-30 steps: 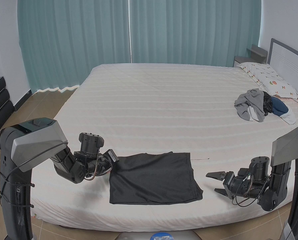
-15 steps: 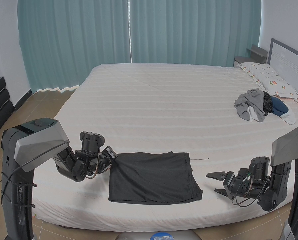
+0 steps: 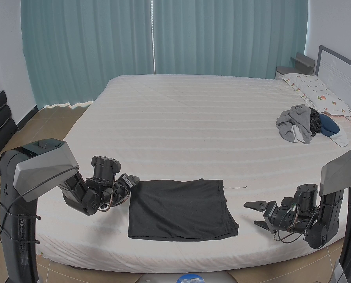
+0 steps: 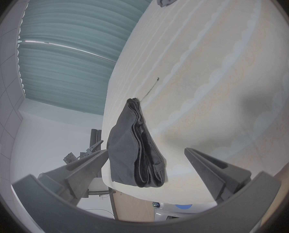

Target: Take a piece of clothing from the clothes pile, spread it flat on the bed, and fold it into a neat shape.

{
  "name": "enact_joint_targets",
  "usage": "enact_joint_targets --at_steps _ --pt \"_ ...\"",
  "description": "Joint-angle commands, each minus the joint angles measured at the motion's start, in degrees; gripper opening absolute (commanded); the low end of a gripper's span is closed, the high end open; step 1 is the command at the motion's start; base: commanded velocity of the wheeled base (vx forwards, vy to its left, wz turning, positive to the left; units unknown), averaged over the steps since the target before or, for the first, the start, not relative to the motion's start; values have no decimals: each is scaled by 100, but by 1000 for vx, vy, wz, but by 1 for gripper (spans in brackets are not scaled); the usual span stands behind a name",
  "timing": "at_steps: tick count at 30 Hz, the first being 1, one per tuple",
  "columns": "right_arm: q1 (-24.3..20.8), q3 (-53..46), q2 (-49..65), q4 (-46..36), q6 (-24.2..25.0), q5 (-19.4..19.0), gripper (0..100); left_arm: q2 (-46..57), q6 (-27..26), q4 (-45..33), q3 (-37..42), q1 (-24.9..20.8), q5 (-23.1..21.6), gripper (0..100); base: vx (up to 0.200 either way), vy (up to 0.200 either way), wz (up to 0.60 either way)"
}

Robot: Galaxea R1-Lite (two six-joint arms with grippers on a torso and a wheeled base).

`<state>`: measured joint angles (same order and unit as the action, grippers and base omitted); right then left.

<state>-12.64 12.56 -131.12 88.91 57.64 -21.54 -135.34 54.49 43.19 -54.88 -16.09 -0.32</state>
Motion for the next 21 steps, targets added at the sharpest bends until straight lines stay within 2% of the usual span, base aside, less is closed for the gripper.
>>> enact_joint_targets --at_steps 1,6,8,14,15,16,18,19,21 --pt "69 -183 570 74 -60 159 100 509 62 23 329 159 -65 100 0 0 0" --pt "218 -632 1669 74 -719 247 100 1563 0 5 742 431 -65 100 0 0 0" --pt "359 -895 2398 74 -1132 247 100 2266 -61 -4 971 581 -65 100 0 0 0" --pt "754 -1177 3752 39 -1932 247 100 3629 -290 -12 1463 660 5 100 0 0 0" --pt "939 -1256 4130 13 -2274 247 100 4103 -431 -21 1656 660 14 100 0 0 0" --pt "1000 -1256 4253 -22 -2389 247 100 4253 -475 -21 1735 660 14 100 0 0 0" --pt "1255 -1256 4719 -312 -2714 256 100 4710 -633 -12 1999 669 32 100 0 0 0" --pt "1519 -1256 5246 -690 -2881 177 100 5140 -756 -12 2254 660 76 100 0 0 0" --pt "1686 -1238 5896 -1262 -2969 106 100 5650 -923 -12 2509 660 216 100 0 0 0"
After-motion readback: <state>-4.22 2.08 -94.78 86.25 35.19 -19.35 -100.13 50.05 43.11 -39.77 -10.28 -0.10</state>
